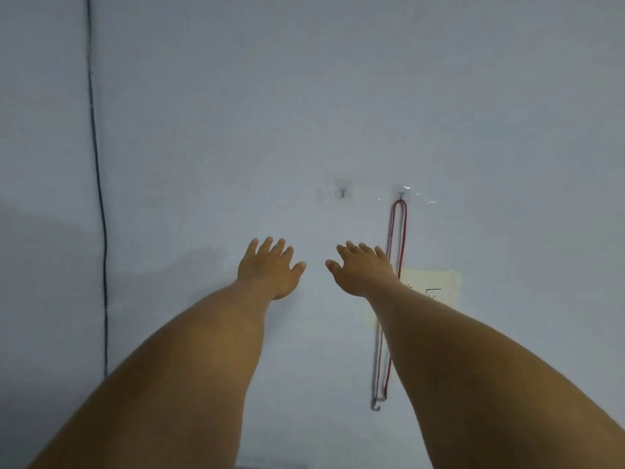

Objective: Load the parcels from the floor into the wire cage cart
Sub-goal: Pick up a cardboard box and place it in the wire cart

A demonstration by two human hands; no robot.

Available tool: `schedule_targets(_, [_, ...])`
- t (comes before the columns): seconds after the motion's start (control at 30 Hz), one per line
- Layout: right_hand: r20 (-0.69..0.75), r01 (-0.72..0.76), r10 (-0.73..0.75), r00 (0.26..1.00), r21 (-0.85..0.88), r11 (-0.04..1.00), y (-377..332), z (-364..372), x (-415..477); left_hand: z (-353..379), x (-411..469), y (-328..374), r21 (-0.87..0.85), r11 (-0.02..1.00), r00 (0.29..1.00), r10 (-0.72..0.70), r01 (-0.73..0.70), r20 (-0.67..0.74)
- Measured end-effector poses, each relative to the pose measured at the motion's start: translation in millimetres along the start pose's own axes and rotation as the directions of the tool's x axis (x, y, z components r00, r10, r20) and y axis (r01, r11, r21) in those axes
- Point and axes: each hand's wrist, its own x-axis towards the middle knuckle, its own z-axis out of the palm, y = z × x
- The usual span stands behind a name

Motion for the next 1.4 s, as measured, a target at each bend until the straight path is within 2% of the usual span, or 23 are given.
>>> schedule_targets(0.43, [-0.015, -0.206, 0.205, 0.979, -0.07, 0.976, 197, -56, -135, -56, -49, 200, -0.141, 0.974, 0.985, 0.172, -0.174, -0.028])
schedule_targets(0.8, [-0.02, -0.355, 0.355, 0.935, -0.088, 0.931, 425, -93, -228, -93, -65, 425, -0.194, 0.947, 0.967, 0.248, -0.256, -0.063])
schedule_targets(1.1, [0.043, -0.326, 0.328, 0.944, -0.048, 0.944, 508, -48, -230, -53, -43, 510, -0.16, 0.961, 0.97, 0.238, -0.228, 0.049])
schedule_targets(1.4, [0.108, -0.344, 0.342, 0.933, 0.001, 0.939, 567, 55, -200, 49, 4, 574, -0.245, 0.937, 0.95, 0.287, -0.251, 0.126])
